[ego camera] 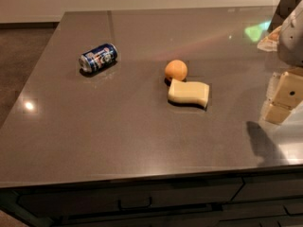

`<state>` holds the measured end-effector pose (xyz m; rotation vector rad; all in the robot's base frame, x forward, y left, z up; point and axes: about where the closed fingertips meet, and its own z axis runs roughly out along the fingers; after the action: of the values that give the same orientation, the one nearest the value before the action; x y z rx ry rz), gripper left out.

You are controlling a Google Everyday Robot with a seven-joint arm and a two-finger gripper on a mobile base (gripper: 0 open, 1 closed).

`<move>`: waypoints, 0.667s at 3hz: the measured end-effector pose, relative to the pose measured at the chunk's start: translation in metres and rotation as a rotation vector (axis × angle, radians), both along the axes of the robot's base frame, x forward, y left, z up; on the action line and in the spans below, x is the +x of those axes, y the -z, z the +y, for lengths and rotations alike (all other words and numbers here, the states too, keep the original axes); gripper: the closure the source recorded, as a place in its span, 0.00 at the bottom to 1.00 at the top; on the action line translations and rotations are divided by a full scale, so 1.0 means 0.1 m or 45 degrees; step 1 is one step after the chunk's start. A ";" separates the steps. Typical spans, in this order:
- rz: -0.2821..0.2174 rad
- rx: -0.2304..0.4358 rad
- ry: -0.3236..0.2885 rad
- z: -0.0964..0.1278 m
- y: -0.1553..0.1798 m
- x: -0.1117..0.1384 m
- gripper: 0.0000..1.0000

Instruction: Pick pepsi can

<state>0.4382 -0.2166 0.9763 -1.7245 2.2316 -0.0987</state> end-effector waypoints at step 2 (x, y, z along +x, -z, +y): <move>-0.018 0.046 -0.078 0.26 0.02 0.28 0.00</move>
Offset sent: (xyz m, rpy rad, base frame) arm 0.0517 0.0464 -0.0076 0.0674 -0.0063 0.1151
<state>0.4664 -0.1908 0.9744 -1.7659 2.1553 -0.0555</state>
